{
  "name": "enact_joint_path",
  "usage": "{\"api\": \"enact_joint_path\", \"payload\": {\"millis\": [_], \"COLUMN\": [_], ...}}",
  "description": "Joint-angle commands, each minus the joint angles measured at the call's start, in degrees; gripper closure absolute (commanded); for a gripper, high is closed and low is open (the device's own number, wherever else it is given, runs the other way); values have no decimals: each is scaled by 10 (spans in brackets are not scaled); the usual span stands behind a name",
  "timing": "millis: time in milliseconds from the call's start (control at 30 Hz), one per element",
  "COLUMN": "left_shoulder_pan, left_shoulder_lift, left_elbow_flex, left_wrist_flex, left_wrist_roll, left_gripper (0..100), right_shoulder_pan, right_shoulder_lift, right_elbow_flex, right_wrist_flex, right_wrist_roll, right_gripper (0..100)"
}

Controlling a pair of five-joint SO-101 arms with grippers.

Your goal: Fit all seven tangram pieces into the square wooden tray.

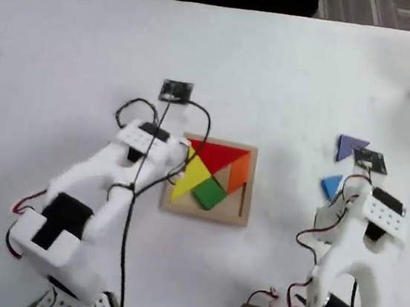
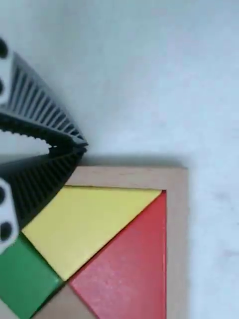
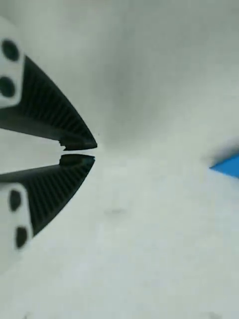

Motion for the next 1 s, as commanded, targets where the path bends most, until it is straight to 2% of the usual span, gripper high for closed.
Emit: {"api": "enact_joint_path", "payload": {"millis": [0,367,500,733,833,967], "left_shoulder_pan": [51,131,152,117,89,52], "left_shoulder_lift": [9,21,51,35,-19,-82], "left_elbow_flex": [-37,-84,-127,-196,-203,-158], "left_wrist_flex": [-10,-11,-7,120,165,161], "left_wrist_roll": [9,12,69,68,27,-74], "left_gripper": [980,980,980,980,980,980], "right_shoulder_pan": [25,28,29,29,29,20], "right_shoulder_lift": [-36,-53,-53,-52,-52,-57], "right_elbow_flex": [20,29,29,29,26,22], "right_wrist_flex": [-22,-22,-22,-36,-37,-35], "right_wrist_roll": [0,-3,-4,-5,-25,-51], "right_gripper": [981,980,980,977,974,881]}}
